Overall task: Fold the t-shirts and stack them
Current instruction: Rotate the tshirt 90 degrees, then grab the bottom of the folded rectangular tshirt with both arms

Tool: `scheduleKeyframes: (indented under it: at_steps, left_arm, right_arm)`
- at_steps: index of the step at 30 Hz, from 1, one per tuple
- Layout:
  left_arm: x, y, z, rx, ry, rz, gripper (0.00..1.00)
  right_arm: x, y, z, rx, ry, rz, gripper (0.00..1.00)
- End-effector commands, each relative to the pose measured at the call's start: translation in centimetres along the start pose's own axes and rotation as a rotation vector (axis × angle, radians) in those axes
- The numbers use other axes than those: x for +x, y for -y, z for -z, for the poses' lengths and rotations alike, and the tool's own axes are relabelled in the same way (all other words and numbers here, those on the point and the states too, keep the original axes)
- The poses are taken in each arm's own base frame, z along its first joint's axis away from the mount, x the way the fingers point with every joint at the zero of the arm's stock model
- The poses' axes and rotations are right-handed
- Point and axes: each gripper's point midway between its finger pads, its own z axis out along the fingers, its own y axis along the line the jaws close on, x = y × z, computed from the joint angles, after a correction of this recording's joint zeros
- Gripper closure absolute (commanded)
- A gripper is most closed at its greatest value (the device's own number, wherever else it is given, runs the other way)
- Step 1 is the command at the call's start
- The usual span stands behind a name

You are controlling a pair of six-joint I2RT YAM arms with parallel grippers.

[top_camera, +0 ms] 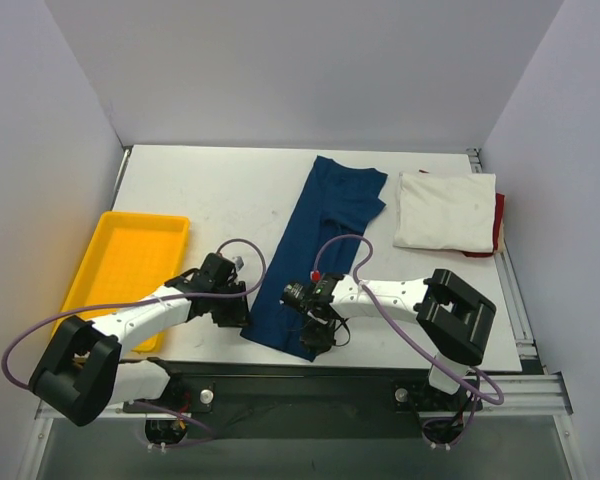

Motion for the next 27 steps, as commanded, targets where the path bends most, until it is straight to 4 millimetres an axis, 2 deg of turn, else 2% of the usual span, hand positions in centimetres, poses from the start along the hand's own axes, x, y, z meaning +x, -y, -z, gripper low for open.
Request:
scheduleKeyframes:
  at_steps: [1,8,11,12,14,18,27]
  left_arm:
    - [1.3,-1.7,-0.9,-0.059,-0.045,-0.015,0.61]
    - [2.3,-1.0,-1.3,-0.019,-0.073,-0.034,0.69]
    - [3.1,-0.4,-1.3,0.024,-0.090,-0.036,0.83]
    - [3.6,-0.5,-1.4,0.025,-0.099,-0.027,0.92]
    - [3.8,-0.8,-1.4,0.015,-0.098,-0.018,0.99]
    - [3.7,-0.9,-1.2,0.002,-0.091,-0.009,1.00]
    - [4.2,-0.9,-1.1,0.025,-0.079,0.022,1.00]
  right_arm:
    - [0.1,1.5,1.3,0.052,0.029,-0.024,0.80]
    - [0.3,2.6,1.2,0.070,0.039,-0.045,0.81]
    - [0.4,3.3,1.2,0.076,0.044,-0.060,0.83]
    - [0.4,3.3,1.3,0.072,0.047,-0.064,0.84]
    - [0.7,4.1,1.1,0.085,0.045,-0.073,0.89]
    - [1.0,5.2,1.2,0.088,0.053,-0.099,0.96]
    - [1.6,7.3,0.9,0.104,0.066,-0.129,1.00]
